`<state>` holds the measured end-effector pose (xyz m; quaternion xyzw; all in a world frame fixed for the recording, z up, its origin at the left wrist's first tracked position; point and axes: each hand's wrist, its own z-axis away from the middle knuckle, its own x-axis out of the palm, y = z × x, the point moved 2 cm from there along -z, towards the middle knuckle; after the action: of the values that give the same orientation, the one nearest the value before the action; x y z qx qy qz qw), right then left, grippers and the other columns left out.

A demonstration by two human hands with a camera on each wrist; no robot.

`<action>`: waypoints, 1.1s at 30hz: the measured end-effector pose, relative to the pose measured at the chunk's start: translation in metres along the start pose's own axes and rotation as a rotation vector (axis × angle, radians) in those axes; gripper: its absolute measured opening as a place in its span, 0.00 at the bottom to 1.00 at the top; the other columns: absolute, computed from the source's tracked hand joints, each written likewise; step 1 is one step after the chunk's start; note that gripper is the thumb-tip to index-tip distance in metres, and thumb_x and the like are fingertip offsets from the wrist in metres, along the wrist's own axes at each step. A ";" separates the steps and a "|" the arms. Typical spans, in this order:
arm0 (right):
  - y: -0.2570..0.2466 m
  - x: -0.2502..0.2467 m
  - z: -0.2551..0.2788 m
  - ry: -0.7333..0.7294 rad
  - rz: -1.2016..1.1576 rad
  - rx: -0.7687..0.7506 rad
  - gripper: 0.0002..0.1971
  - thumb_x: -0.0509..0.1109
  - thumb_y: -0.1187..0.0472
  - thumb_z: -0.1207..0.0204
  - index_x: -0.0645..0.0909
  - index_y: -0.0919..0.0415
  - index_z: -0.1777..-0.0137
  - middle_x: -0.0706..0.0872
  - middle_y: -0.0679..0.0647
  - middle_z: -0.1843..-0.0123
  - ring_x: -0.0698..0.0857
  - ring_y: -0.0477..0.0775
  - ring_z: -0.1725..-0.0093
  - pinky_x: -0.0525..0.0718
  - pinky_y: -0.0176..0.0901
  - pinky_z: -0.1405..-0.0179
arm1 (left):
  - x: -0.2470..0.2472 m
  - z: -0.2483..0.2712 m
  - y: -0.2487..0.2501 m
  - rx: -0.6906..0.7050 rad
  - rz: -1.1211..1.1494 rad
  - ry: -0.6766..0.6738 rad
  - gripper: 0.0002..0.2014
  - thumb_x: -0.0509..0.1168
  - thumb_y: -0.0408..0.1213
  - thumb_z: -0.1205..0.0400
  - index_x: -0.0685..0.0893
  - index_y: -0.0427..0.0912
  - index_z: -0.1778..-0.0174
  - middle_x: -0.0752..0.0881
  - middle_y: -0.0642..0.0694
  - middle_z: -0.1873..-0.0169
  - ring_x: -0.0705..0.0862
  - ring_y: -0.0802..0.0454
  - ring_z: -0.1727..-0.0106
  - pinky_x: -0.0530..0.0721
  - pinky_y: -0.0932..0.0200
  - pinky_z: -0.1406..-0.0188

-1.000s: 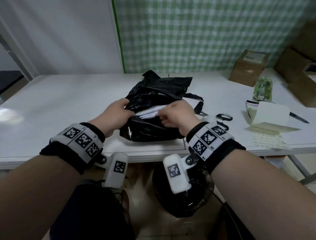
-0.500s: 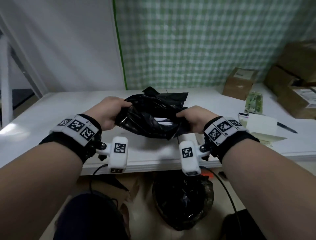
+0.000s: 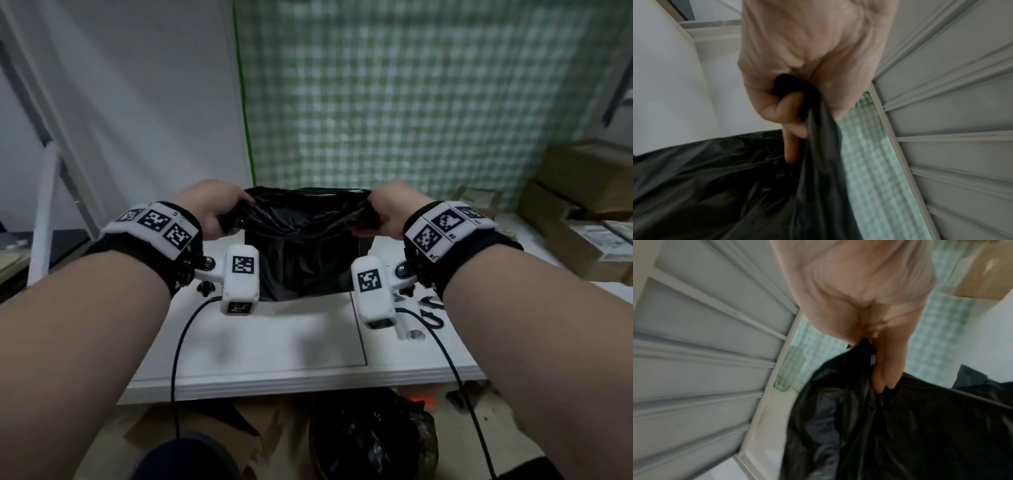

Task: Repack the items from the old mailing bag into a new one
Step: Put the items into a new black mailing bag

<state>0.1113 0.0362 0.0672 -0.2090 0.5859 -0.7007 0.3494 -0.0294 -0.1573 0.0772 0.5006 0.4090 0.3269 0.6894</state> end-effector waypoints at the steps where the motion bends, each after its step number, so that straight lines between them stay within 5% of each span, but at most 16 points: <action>1: -0.005 0.004 0.000 -0.048 -0.012 -0.029 0.14 0.53 0.70 0.16 0.70 0.59 0.62 0.80 0.61 0.46 0.84 0.58 0.42 0.87 0.54 0.45 | 0.000 -0.002 0.003 0.002 0.036 -0.007 0.11 0.62 0.28 0.21 0.76 0.41 0.69 0.79 0.49 0.90 0.78 0.57 0.88 0.77 0.70 0.83; 3: -0.012 0.009 0.000 -0.042 -0.099 -0.083 0.13 0.53 0.63 0.15 0.71 0.54 0.61 0.78 0.58 0.42 0.82 0.54 0.44 0.86 0.52 0.41 | 0.002 -0.006 0.008 0.017 0.156 -0.042 0.10 0.59 0.28 0.18 0.77 0.40 0.65 0.82 0.49 0.87 0.81 0.57 0.84 0.82 0.66 0.79; 5: -0.015 0.012 -0.006 -0.022 -0.194 -0.124 0.07 0.62 0.58 0.18 0.79 0.60 0.50 0.85 0.60 0.45 0.87 0.58 0.49 0.88 0.55 0.47 | 0.004 -0.010 0.010 0.068 0.275 -0.095 0.11 0.54 0.28 0.16 0.77 0.42 0.61 0.84 0.49 0.82 0.83 0.57 0.83 0.83 0.66 0.80; 7: -0.009 0.014 -0.014 -0.036 -0.276 -0.103 0.10 0.67 0.61 0.21 0.81 0.65 0.43 0.88 0.62 0.50 0.88 0.59 0.57 0.89 0.53 0.57 | 0.006 -0.014 0.005 0.132 0.327 -0.107 0.13 0.51 0.26 0.16 0.77 0.43 0.60 0.84 0.46 0.73 0.83 0.57 0.82 0.83 0.65 0.79; 9: 0.006 0.018 -0.014 -0.053 -0.206 -0.104 0.07 0.66 0.68 0.21 0.81 0.66 0.45 0.87 0.65 0.50 0.87 0.61 0.58 0.88 0.55 0.55 | 0.008 -0.017 -0.013 0.143 0.305 -0.093 0.14 0.52 0.23 0.17 0.76 0.45 0.61 0.82 0.45 0.71 0.83 0.57 0.82 0.84 0.65 0.80; 12: 0.048 0.019 -0.018 0.001 0.314 -0.066 0.13 0.65 0.68 0.22 0.81 0.70 0.39 0.83 0.69 0.37 0.84 0.67 0.41 0.82 0.56 0.36 | 0.014 -0.020 -0.060 0.014 0.153 -0.144 0.15 0.53 0.22 0.18 0.76 0.44 0.64 0.81 0.44 0.74 0.82 0.55 0.80 0.84 0.63 0.78; 15: 0.088 0.016 -0.016 0.017 0.798 -0.038 0.20 0.64 0.65 0.21 0.77 0.70 0.31 0.80 0.65 0.31 0.78 0.63 0.30 0.76 0.47 0.33 | 0.017 -0.016 -0.110 -0.150 -0.103 -0.187 0.13 0.56 0.24 0.18 0.76 0.43 0.64 0.78 0.44 0.69 0.77 0.52 0.70 0.75 0.66 0.80; 21: 0.130 0.011 -0.006 0.047 0.961 0.008 0.16 0.69 0.61 0.25 0.84 0.68 0.40 0.86 0.62 0.39 0.84 0.61 0.39 0.82 0.45 0.39 | 0.014 -0.004 -0.150 -0.255 -0.258 -0.309 0.07 0.60 0.27 0.18 0.79 0.42 0.58 0.81 0.42 0.67 0.76 0.55 0.73 0.61 0.72 0.92; 28: 0.159 -0.010 0.019 0.021 0.951 0.072 0.21 0.75 0.56 0.28 0.82 0.66 0.37 0.84 0.62 0.35 0.81 0.61 0.34 0.80 0.46 0.35 | 0.013 0.023 -0.177 -0.208 -0.343 -0.253 0.10 0.66 0.21 0.23 0.80 0.42 0.58 0.80 0.41 0.74 0.71 0.59 0.88 0.71 0.72 0.90; 31: 0.172 -0.018 0.034 -0.017 0.913 0.061 0.04 0.72 0.59 0.26 0.81 0.56 0.61 0.85 0.62 0.44 0.82 0.61 0.41 0.79 0.46 0.38 | 0.013 0.035 -0.188 -0.198 -0.380 -0.262 0.13 0.66 0.19 0.24 0.80 0.43 0.56 0.79 0.40 0.74 0.72 0.59 0.90 0.73 0.71 0.89; 33: 0.181 -0.023 0.041 0.028 0.846 0.051 0.15 0.77 0.58 0.30 0.72 0.52 0.71 0.82 0.54 0.61 0.78 0.55 0.51 0.78 0.44 0.48 | 0.013 0.043 -0.193 -0.192 -0.394 -0.279 0.15 0.66 0.19 0.24 0.78 0.44 0.52 0.77 0.40 0.75 0.71 0.58 0.90 0.71 0.71 0.89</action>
<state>0.1992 0.0129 -0.0957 0.0682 0.6074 -0.5125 0.6030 0.0224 -0.2193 -0.1032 0.3838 0.3667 0.1512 0.8339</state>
